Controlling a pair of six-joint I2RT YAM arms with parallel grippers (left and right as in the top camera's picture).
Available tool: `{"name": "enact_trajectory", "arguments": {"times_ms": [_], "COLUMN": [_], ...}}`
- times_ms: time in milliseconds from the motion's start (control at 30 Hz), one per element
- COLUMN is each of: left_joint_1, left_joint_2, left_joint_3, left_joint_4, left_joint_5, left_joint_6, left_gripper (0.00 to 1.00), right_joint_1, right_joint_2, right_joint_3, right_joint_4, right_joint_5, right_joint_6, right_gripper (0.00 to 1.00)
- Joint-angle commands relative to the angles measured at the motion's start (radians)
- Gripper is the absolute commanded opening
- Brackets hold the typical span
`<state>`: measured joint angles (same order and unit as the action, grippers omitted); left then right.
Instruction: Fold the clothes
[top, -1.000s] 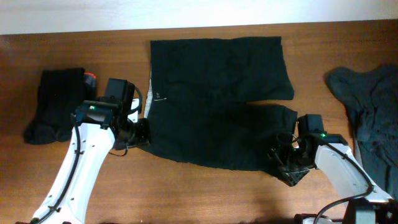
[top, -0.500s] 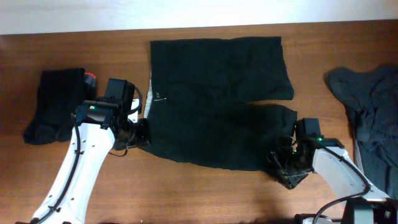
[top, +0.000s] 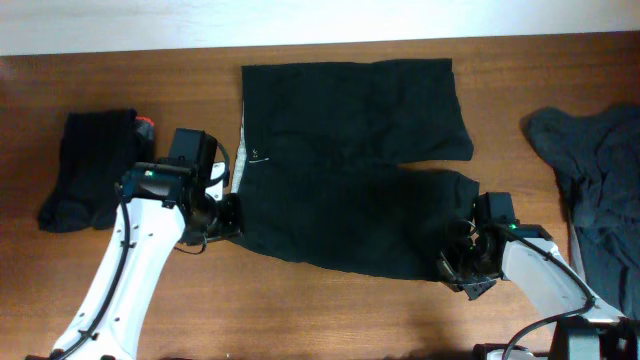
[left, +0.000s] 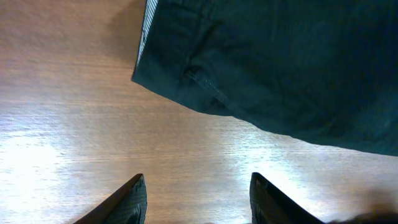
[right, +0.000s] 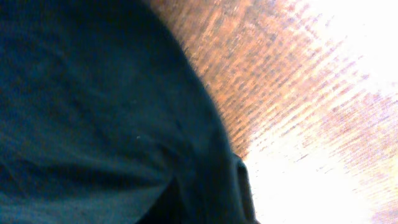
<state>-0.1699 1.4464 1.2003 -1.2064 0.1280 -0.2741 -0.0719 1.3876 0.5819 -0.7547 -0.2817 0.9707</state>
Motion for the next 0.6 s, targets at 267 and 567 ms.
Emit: {"name": "enact_trajectory", "arguments": {"times_ms": [267,567], "left_joint_1": [-0.002,-0.002], "left_joint_2": [-0.009,-0.009], "left_joint_3": [-0.201,-0.359], "left_joint_4": [0.159,0.364], "left_joint_5": [0.037,0.0], "left_joint_6": [-0.199,-0.367], "left_gripper": [0.53,0.64], "right_joint_1": [0.006,0.006], "right_joint_2": [0.007,0.007], "right_joint_3": [-0.008,-0.008], "right_joint_4": [-0.002,0.008], "right_joint_5": [0.031,0.031], "right_joint_6": [0.006,0.003], "right_gripper": [0.04,0.04]}}
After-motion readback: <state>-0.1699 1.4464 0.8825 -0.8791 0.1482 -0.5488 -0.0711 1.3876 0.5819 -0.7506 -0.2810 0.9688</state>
